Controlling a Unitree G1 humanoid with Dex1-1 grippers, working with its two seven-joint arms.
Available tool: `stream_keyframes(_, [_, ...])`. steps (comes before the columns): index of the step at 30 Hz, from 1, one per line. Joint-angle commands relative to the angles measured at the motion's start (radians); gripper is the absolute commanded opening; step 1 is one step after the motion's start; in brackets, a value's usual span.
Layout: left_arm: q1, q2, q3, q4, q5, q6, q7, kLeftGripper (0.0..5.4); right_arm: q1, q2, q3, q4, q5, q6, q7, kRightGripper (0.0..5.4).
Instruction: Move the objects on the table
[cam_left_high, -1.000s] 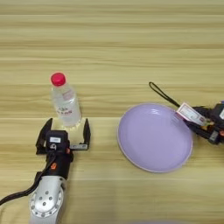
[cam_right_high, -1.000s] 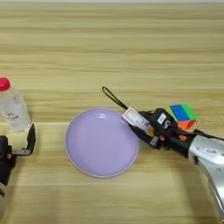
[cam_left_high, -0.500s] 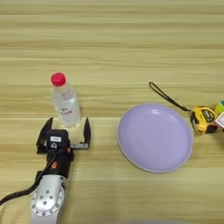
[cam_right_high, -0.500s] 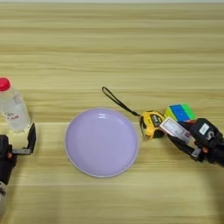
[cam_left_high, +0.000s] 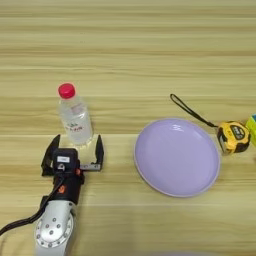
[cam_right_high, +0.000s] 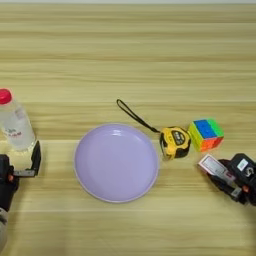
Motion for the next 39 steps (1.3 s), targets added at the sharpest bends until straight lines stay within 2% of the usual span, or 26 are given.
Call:
stream_keyframes(1, [0.003, 0.004, 0.000, -0.005, 0.002, 0.018, -0.001, 5.40, -0.023, 0.009, 0.036, 0.052, -0.032, -0.024, -0.024, 2.10])
stream_keyframes(3, [0.004, 0.004, 0.000, -0.006, 0.002, 0.019, -0.002, 5.40, -0.023, 0.014, 0.047, 0.054, -0.031, -0.022, -0.027, 2.10])
stream_keyframes(4, [0.005, 0.004, 0.000, -0.006, 0.002, 0.018, -0.002, 5.40, -0.020, 0.017, 0.053, 0.052, -0.031, -0.023, -0.028, 2.38])
stream_keyframes(9, [0.005, 0.005, 0.001, -0.004, 0.002, 0.017, -0.003, 5.40, -0.015, 0.026, 0.071, 0.054, -0.028, -0.027, -0.034, 2.89])
stream_keyframes(15, [0.004, 0.006, 0.003, -0.001, 0.000, 0.015, -0.003, 5.40, -0.010, 0.046, 0.042, -0.009, 0.060, -0.030, -0.006, 3.46])
stream_keyframes(25, [0.005, 0.009, 0.004, -0.003, -0.002, 0.016, -0.005, 5.40, 0.000, 0.045, 0.007, -0.078, 0.122, -0.012, -0.006, 4.51])
stream_keyframes(34, [0.006, 0.010, 0.007, 0.002, -0.003, 0.012, -0.005, 5.40, -0.043, 0.108, -0.014, -0.131, 0.190, 0.008, -0.060, 5.33])
stream_keyframes(39, [0.006, 0.012, 0.011, 0.004, -0.006, 0.010, -0.008, 5.40, -0.084, 0.147, -0.041, -0.148, 0.232, 0.038, -0.121, 5.37])
